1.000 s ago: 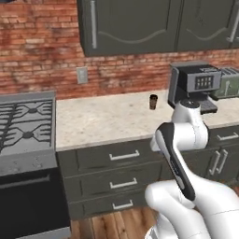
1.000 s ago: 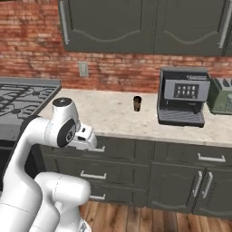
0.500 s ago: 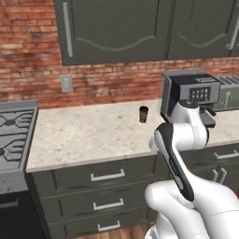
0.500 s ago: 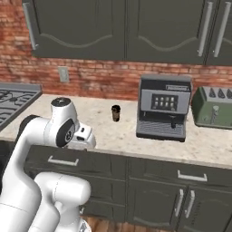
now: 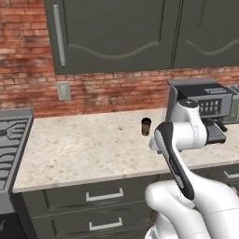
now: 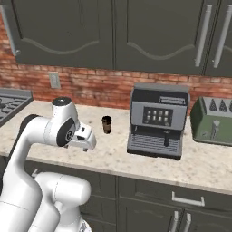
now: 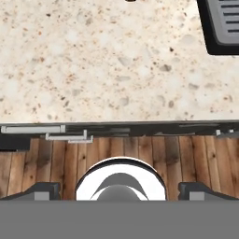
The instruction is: Move the drinks to the dining counter.
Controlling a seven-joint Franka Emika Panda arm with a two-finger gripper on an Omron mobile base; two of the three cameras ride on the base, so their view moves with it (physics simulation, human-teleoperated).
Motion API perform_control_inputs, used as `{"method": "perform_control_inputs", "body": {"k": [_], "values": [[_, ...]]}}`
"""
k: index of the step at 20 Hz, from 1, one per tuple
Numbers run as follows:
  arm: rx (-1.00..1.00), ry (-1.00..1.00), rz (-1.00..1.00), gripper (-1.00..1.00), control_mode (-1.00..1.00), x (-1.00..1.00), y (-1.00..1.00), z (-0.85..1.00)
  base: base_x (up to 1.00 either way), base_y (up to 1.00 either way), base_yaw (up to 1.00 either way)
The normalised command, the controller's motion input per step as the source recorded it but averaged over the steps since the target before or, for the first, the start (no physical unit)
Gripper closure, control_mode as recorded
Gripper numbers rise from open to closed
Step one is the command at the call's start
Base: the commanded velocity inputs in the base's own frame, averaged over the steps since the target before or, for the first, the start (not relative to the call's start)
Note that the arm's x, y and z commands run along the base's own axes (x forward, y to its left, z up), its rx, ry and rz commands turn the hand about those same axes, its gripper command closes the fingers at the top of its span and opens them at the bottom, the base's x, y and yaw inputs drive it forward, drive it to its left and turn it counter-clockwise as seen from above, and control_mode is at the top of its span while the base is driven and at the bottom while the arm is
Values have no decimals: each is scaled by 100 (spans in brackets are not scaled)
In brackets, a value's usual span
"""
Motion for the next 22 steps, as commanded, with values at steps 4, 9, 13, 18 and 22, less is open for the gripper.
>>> {"method": "perform_control_inputs", "body": {"k": [4, 9, 13, 18, 22], "values": [[0, 0, 0, -100, 100, 0, 0, 0, 36, -18, 4], [0, 0, 0, -100, 100, 0, 0, 0, 40, -2, 1], [0, 0, 0, -100, 100, 0, 0, 0, 49, 0, -5], [0, 0, 0, -100, 100, 0, 0, 0, 38, 0, -13], [0, 0, 0, -100, 100, 0, 0, 0, 29, 0, -17]]}}
